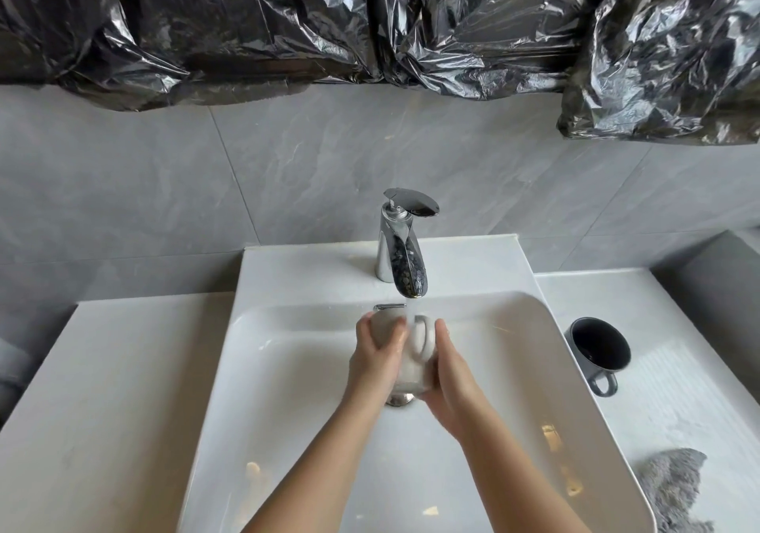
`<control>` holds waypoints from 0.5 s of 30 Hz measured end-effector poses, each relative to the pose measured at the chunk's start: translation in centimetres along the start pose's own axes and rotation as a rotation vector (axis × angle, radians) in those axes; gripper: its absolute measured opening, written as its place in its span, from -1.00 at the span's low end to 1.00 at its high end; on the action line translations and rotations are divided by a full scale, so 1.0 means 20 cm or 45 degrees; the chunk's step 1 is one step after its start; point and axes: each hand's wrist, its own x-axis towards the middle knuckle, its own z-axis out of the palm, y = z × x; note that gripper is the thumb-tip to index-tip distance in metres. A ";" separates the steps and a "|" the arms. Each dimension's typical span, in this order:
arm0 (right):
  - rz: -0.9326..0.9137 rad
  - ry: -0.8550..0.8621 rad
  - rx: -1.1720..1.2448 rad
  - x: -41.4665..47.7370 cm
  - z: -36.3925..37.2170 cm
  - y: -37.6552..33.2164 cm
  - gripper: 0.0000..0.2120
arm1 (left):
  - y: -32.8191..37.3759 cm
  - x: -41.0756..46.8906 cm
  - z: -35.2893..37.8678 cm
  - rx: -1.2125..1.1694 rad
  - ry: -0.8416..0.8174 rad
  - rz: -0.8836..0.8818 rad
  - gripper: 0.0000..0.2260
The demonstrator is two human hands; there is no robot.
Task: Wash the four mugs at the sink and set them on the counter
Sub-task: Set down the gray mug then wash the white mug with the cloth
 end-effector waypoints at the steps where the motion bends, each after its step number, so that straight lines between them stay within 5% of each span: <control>1: 0.031 -0.049 0.026 0.00 0.00 0.00 -0.42 | 0.01 -0.02 0.01 0.061 0.048 0.018 -0.53; 3: 0.028 -0.131 0.035 -0.01 0.00 -0.01 -0.36 | 0.03 -0.03 0.02 0.096 0.124 0.037 -0.71; 9: -0.262 -0.176 -0.172 -0.01 -0.01 0.05 -0.40 | 0.06 0.03 0.01 0.003 0.092 -0.078 -0.70; 15: -0.041 -0.130 0.103 -0.03 -0.05 -0.02 -0.48 | 0.03 0.00 -0.04 0.163 -0.154 0.421 -0.83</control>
